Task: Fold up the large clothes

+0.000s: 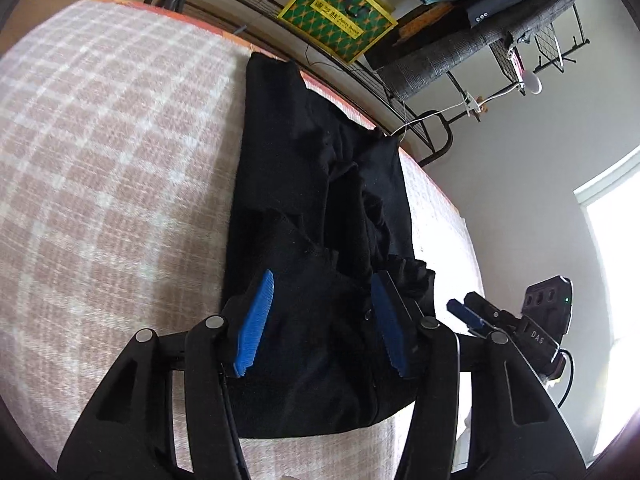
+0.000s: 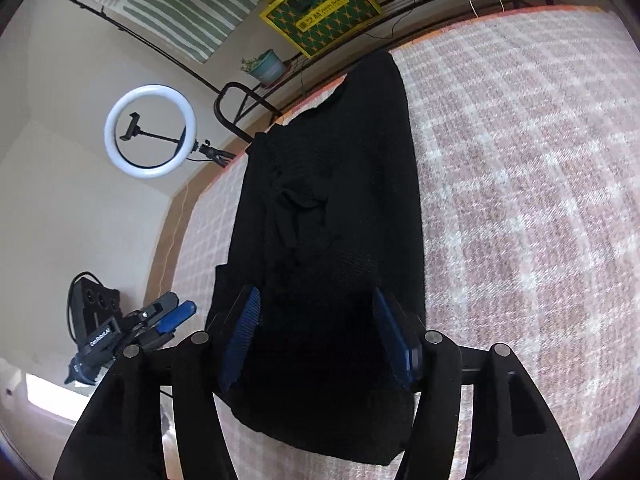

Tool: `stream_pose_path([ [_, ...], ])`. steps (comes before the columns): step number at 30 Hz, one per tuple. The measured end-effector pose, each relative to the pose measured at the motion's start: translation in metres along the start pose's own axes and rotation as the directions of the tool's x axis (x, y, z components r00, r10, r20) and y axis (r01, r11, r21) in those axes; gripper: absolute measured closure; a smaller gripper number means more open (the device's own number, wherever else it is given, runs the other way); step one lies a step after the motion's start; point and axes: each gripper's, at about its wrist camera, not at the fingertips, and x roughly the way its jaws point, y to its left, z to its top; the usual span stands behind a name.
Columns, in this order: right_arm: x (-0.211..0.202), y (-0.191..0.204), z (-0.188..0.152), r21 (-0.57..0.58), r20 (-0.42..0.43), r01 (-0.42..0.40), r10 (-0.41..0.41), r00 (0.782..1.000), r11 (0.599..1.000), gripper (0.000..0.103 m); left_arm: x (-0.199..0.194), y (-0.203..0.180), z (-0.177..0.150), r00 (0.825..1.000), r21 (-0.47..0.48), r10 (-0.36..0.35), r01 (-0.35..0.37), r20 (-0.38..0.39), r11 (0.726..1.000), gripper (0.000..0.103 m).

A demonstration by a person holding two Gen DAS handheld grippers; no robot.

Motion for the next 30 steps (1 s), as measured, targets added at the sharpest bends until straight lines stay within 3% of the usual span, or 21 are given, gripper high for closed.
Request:
stream_pose_path([
  [6,-0.023,0.001,-0.022,-0.12,-0.021,0.105,-0.108,0.994,0.987,0.047,-0.006,0.013,-0.024,0.997,0.103,0.049,-0.042,-0.064,0.994,0.051],
  [13,-0.022,-0.011,-0.071,-0.179,-0.126,0.088,-0.111,0.986,0.98,0.051,0.007,0.025,-0.047,0.987,0.077,0.012,0.0,-0.158,0.997,0.051],
  [15,-0.015,-0.01,-0.075,-0.197,-0.141,0.097,-0.126,0.982,0.976,0.058,0.012,0.019,-0.048,0.986,0.1,0.023,-0.006,-0.165,0.995,0.071],
  [16,-0.011,-0.01,-0.076,-0.204,-0.149,0.102,-0.134,0.98,0.974,0.068,0.015,0.017,-0.049,0.985,0.115,0.049,-0.03,-0.167,0.993,0.093],
  [17,-0.006,-0.009,-0.077,-0.21,-0.159,0.1,-0.135,0.978,0.973,0.076,0.016,0.016,-0.049,0.984,0.123,0.06,-0.039,-0.166,0.992,0.096],
  [18,-0.002,-0.008,-0.077,-0.214,-0.168,0.093,-0.13,0.977,0.972,0.095,0.014,0.013,-0.049,0.986,0.124,0.061,-0.042,-0.158,0.991,0.096],
  [23,-0.016,0.009,-0.076,-0.307,-0.132,0.144,-0.192,0.973,0.941,0.098,0.006,0.007,-0.05,0.987,0.173,0.091,-0.067,-0.132,0.983,0.096],
  [25,-0.013,0.009,-0.079,-0.338,-0.148,0.168,-0.229,0.962,0.926,0.098,0.02,0.017,-0.056,0.977,0.178,0.145,-0.116,-0.158,0.977,0.096],
  [27,0.0,0.001,-0.084,-0.336,-0.172,0.207,-0.276,0.946,0.919,0.098,0.024,0.021,-0.058,0.978,0.174,0.143,-0.116,-0.152,0.978,0.096],
  [30,0.002,0.008,-0.082,-0.367,-0.156,0.223,-0.296,0.942,0.903,0.098,0.02,0.018,-0.055,0.978,0.197,0.159,-0.131,-0.137,0.972,0.095],
])
